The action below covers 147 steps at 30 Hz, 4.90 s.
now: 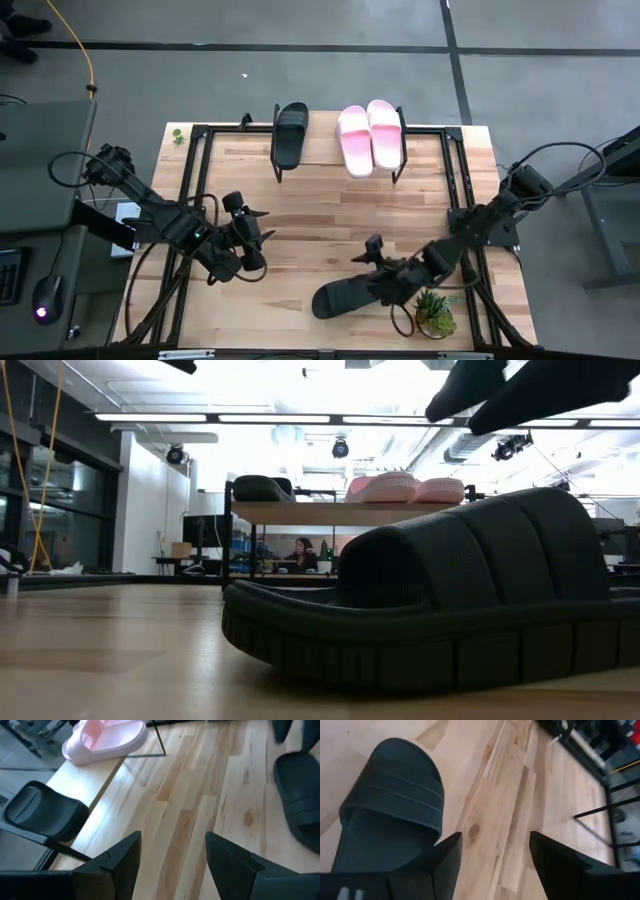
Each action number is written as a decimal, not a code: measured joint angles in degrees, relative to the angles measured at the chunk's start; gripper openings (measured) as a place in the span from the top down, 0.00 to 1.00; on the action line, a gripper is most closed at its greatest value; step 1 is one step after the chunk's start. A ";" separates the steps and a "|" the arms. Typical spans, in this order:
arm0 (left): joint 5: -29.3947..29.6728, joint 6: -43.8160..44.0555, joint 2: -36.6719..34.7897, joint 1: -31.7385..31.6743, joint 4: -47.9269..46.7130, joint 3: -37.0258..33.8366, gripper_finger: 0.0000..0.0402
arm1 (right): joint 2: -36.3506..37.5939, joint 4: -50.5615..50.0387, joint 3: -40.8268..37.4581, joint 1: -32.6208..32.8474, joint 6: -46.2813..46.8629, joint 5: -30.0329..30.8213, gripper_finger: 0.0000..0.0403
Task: Pick and place slides into the shelf
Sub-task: Put the black slides on the shelf
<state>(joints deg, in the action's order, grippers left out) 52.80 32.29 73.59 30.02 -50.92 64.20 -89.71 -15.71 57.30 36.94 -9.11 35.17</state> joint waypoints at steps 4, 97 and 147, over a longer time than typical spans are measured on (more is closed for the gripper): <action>0.12 0.01 -0.01 0.00 0.02 -0.02 0.49 | 0.00 -0.34 0.00 2.30 -0.37 3.28 0.47; 0.17 -0.33 0.01 0.00 1.16 -0.02 0.49 | -20.62 19.64 -0.04 5.74 -8.98 6.21 0.47; 0.22 -0.42 0.01 0.00 1.40 -0.02 0.49 | -20.98 27.49 -0.04 3.53 -8.88 -1.20 0.85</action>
<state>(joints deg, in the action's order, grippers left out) 53.01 31.88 73.60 30.02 -49.52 64.18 -110.69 11.78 57.25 40.47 -17.99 33.98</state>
